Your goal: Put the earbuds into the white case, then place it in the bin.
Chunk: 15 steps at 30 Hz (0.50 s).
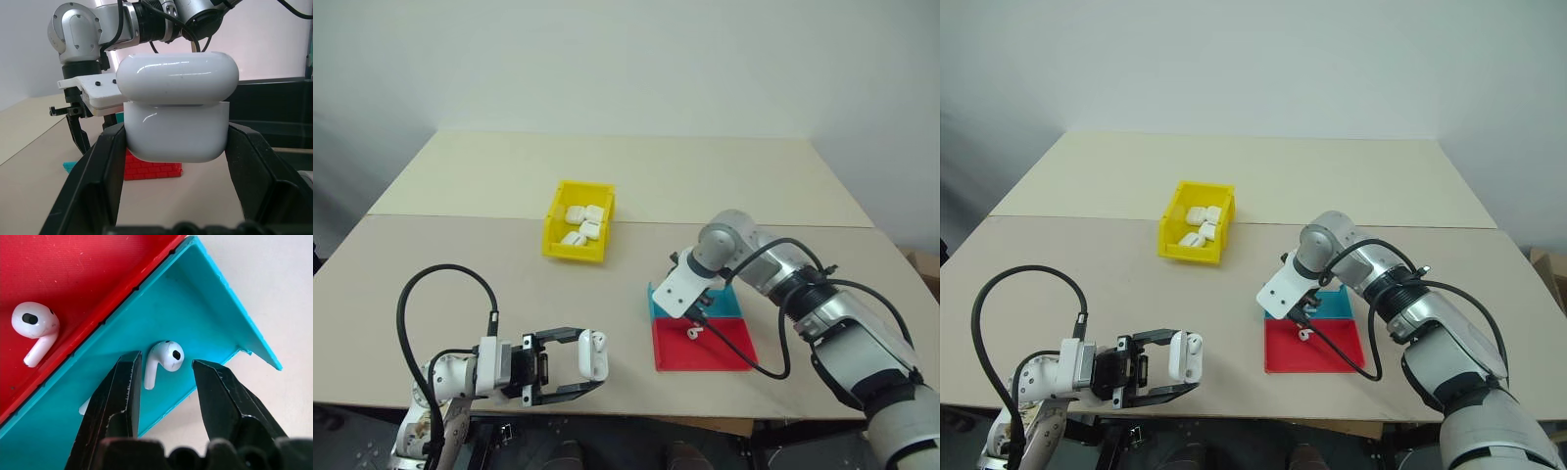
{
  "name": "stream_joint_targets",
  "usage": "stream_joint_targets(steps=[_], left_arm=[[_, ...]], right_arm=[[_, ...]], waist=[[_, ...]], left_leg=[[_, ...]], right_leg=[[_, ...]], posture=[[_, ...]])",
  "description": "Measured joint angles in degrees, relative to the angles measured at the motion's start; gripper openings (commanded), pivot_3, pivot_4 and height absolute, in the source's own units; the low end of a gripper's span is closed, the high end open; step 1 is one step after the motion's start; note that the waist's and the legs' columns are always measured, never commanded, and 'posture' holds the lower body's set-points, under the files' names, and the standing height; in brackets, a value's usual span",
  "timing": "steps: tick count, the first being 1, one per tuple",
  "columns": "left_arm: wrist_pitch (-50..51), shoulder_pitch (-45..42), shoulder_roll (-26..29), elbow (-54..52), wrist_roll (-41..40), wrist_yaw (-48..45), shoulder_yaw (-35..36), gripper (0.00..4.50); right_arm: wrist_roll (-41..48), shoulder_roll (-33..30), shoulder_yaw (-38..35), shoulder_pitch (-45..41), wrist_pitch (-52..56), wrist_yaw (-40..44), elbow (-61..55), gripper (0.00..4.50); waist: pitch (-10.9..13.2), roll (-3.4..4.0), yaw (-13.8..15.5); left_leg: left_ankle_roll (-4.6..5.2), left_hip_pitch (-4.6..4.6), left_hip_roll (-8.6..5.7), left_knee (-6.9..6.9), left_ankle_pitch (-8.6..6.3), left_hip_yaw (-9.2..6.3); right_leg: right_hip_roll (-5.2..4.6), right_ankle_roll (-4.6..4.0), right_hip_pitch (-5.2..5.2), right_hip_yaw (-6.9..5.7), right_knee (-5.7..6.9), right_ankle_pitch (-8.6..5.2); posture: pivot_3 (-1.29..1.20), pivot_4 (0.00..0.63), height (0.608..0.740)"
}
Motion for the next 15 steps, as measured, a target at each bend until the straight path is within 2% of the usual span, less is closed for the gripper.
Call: stream_joint_targets(steps=[15], left_arm=[[-0.06,-0.06,0.00,0.00,0.03,0.36,-0.14,2.77]], right_arm=[[-1.51,0.00,0.00,0.00,-1.65,-0.68,-0.08,2.09]], waist=[[0.00,0.00,-0.02]], left_leg=[[0.00,0.09,0.00,0.00,0.00,0.01]], right_leg=[[0.00,-0.01,0.06,0.01,0.02,-0.01]], posture=[[0.00,0.150,0.740]])
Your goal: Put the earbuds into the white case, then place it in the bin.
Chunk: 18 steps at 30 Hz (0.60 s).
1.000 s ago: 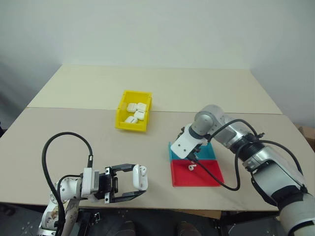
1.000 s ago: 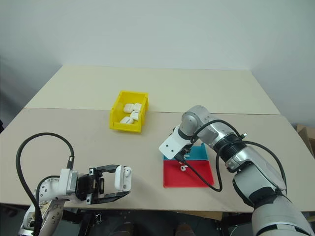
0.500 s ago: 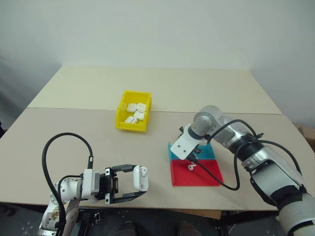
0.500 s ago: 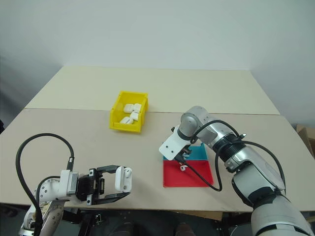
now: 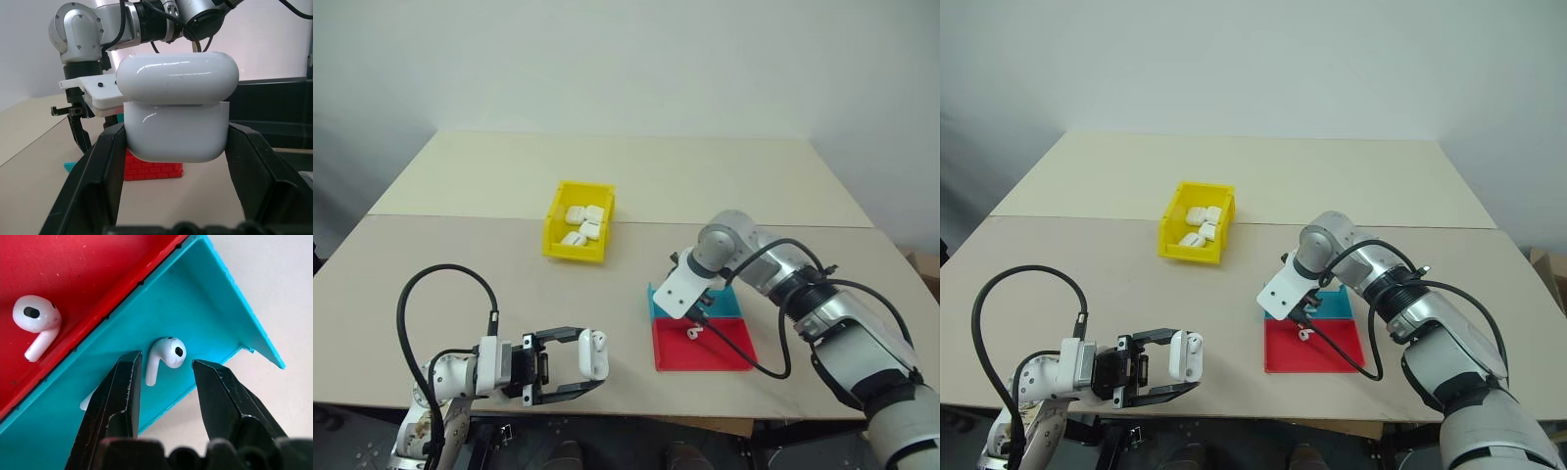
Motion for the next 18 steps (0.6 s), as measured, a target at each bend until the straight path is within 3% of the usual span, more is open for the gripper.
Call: stream_joint_targets(steps=[18], left_arm=[[-0.46,-0.14,0.00,0.00,0.02,0.43,-0.37,2.77]], right_arm=[[0.03,0.06,0.00,0.01,-1.65,0.70,-0.37,2.09]], waist=[[0.00,0.00,-0.04]], left_leg=[[0.00,0.00,0.00,0.00,0.00,0.01]], right_leg=[[0.00,-0.01,-0.01,0.01,0.02,-0.01]], posture=[[0.00,0.150,0.740]])
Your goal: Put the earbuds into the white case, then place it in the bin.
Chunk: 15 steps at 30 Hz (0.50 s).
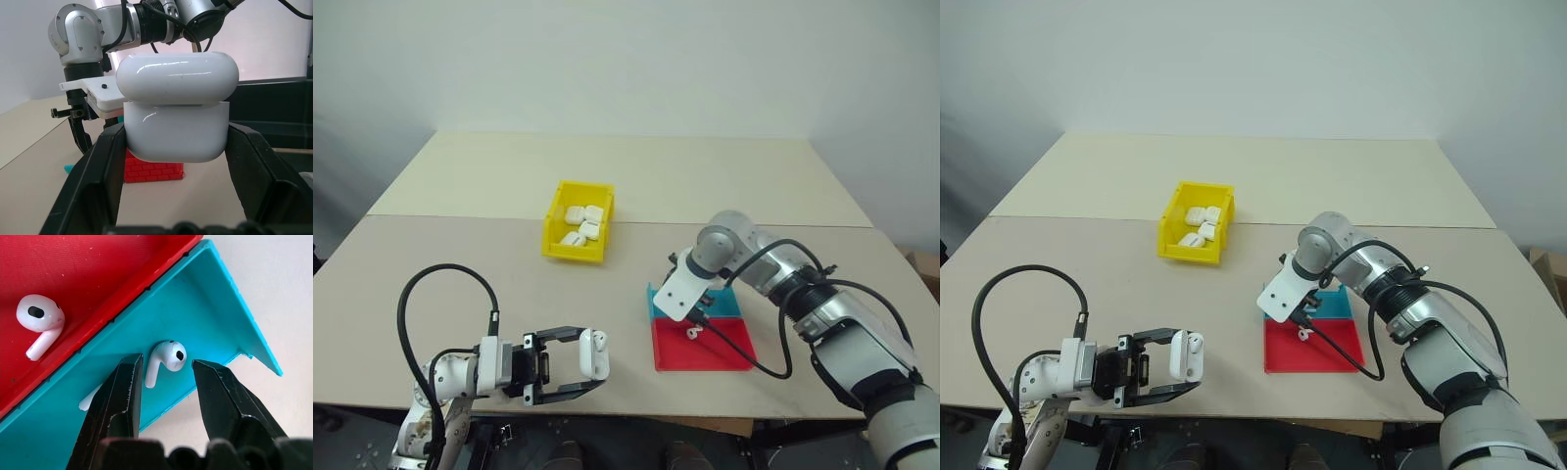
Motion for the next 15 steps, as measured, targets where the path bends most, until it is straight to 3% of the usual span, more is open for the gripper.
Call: stream_joint_targets(steps=[9,13,15], left_arm=[[-0.11,-0.13,0.00,0.01,0.04,0.24,-0.62,2.77],[-0.20,-0.27,0.00,0.02,0.21,0.26,-0.65,2.77],[-0.22,-0.28,0.00,0.03,0.46,0.25,-0.73,2.77]], right_arm=[[0.01,0.05,0.00,0.00,-1.70,-0.03,0.34,2.09],[0.01,0.05,0.00,0.01,-1.89,0.07,0.35,1.24],[-0.01,0.05,0.00,0.04,-2.01,-0.05,0.35,1.24]], waist=[[0.00,0.00,0.00],[0.00,0.00,-0.01],[0.00,0.00,-0.01]], left_leg=[[0.00,0.00,0.00,0.00,0.00,0.00],[0.00,0.00,0.00,0.00,0.00,0.00],[0.00,0.00,0.00,0.00,0.00,0.00]], right_leg=[[0.00,0.00,0.00,0.00,0.00,0.00],[0.00,0.00,0.00,0.00,0.01,0.00],[0.00,0.00,0.00,0.00,0.01,0.00]], posture=[[0.00,0.150,0.740],[0.00,0.150,0.740],[0.00,0.150,0.740]])
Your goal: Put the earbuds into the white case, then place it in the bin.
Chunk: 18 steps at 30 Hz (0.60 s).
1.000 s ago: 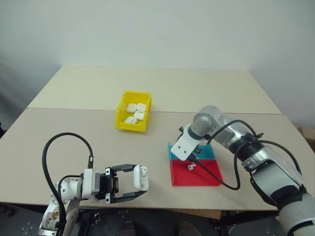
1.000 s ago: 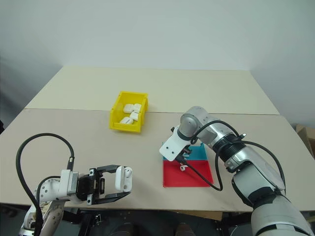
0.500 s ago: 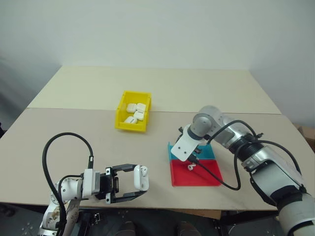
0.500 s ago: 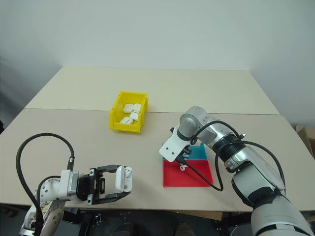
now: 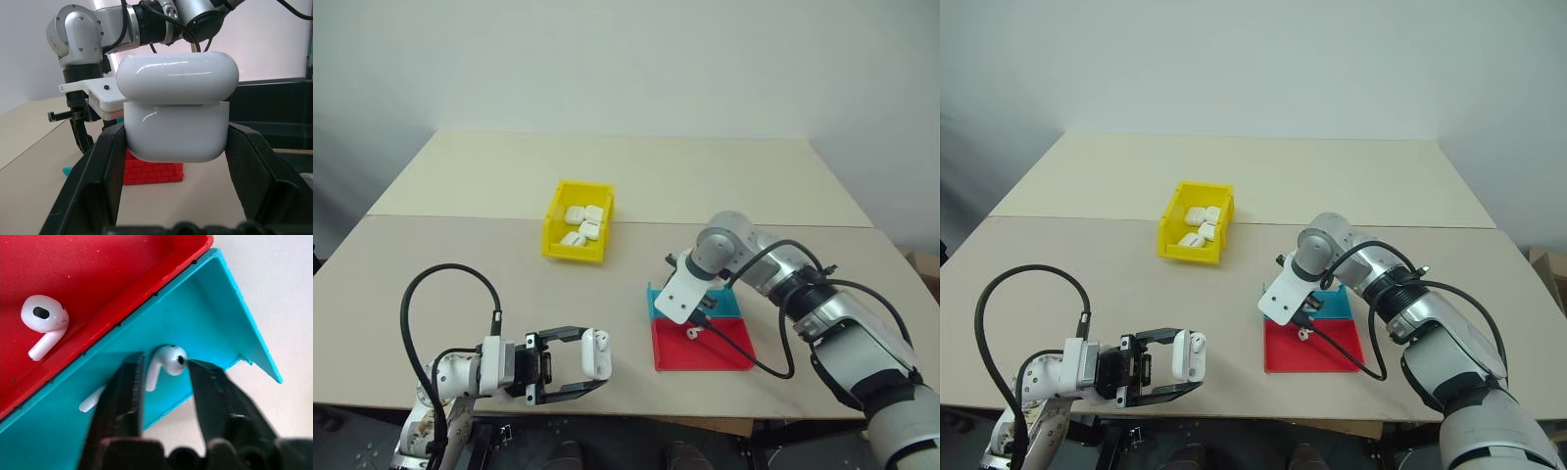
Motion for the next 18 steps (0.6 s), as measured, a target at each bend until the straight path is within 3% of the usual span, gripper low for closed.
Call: stream_joint_targets(steps=[18], left_arm=[[0.01,-0.34,0.05,0.00,0.17,0.16,-0.06,2.77]], right_arm=[[1.97,-1.18,-2.25,0.37,3.32,0.67,-3.28,1.24]], waist=[[0.00,0.00,0.06]], left_leg=[[0.00,0.00,0.00,0.00,0.00,0.00]], right_leg=[[0.00,0.00,0.00,0.00,0.01,0.00]], posture=[[0.00,0.150,0.740]])
